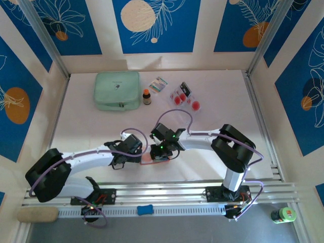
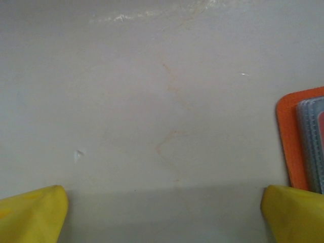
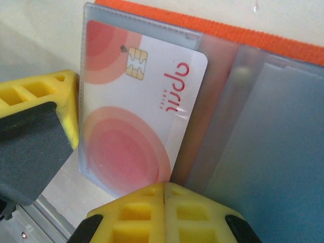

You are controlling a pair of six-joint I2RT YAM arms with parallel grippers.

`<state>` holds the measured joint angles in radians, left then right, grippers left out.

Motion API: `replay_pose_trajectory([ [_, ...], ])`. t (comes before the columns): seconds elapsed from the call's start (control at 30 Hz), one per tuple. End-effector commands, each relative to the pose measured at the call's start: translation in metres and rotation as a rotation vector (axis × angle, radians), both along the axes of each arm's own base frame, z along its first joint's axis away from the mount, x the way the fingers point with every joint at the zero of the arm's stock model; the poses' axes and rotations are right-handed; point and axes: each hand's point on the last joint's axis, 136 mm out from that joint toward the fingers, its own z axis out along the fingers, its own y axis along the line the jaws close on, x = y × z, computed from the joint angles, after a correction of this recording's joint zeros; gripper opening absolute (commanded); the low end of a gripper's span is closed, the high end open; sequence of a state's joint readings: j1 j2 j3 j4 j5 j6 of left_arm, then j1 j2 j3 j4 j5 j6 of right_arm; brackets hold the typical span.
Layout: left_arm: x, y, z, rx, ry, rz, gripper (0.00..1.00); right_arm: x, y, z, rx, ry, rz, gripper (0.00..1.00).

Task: Put the credit cards into the card holder

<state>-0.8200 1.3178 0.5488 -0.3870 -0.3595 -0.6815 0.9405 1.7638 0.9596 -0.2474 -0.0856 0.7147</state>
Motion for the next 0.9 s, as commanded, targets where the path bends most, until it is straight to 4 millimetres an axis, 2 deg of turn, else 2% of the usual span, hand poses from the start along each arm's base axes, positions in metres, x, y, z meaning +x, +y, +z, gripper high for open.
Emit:
replay_pose_trajectory([
  [0.0,0.004,-0.002,0.005,-0.013,-0.007,-0.001,1.0,0.0,0.003,0.015,0.027,0.002,-0.002,0.0],
  [0.13,0.006,0.0,0.017,-0.021,-0.04,0.002,1.0,0.008,-0.01,0.034,0.035,-0.04,-0.04,0.0],
  [0.3,0.015,-0.005,0.039,-0.066,-0.093,0.002,1.0,0.019,-0.033,0.047,0.035,-0.084,-0.089,0.16],
  [0.43,0.024,-0.012,0.054,-0.109,-0.134,-0.004,0.99,0.024,-0.047,0.051,0.034,-0.099,-0.114,0.21],
  [0.67,0.04,-0.028,0.073,-0.196,-0.194,-0.014,1.0,0.025,-0.067,0.051,0.018,-0.126,-0.134,0.21],
  [0.87,0.047,-0.039,0.07,-0.271,-0.193,-0.011,0.99,0.018,-0.076,0.045,0.001,-0.129,-0.137,0.16],
])
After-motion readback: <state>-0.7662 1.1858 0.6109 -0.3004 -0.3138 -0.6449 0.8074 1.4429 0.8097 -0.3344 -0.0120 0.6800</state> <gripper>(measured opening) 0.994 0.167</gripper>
